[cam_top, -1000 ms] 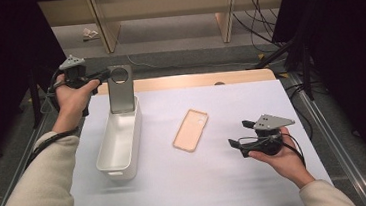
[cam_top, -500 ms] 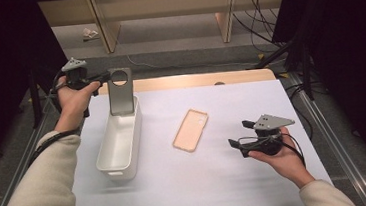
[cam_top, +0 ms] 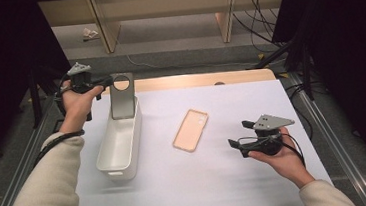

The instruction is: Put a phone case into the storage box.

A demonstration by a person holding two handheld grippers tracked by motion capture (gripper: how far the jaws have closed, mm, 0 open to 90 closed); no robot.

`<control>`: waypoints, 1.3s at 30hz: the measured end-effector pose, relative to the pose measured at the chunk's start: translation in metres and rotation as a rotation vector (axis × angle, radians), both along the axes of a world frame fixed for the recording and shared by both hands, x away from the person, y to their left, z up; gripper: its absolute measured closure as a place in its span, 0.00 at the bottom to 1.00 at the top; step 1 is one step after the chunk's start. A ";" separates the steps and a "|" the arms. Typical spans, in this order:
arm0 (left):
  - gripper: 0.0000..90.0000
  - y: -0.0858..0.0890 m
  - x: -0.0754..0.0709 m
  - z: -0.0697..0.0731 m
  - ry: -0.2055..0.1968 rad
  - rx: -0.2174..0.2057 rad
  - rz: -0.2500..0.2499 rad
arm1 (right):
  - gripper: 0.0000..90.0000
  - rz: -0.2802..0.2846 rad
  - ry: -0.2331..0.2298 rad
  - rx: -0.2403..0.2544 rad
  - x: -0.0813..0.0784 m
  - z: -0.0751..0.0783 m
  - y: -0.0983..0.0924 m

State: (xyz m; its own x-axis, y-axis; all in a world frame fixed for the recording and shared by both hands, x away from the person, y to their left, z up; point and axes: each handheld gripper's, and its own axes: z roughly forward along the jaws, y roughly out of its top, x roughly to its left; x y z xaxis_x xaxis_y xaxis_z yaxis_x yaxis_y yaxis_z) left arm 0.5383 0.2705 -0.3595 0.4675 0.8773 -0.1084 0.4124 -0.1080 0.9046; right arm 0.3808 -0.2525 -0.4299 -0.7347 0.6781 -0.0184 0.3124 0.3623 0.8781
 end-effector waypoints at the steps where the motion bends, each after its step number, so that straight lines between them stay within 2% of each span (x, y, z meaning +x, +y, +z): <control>1: 0.92 0.000 0.001 -0.001 0.003 -0.001 0.004 | 0.19 0.000 0.002 -0.002 0.000 0.000 0.000; 39: 0.91 0.003 0.009 -0.027 0.057 0.001 0.027 | 0.19 0.002 0.002 -0.003 0.000 0.000 0.000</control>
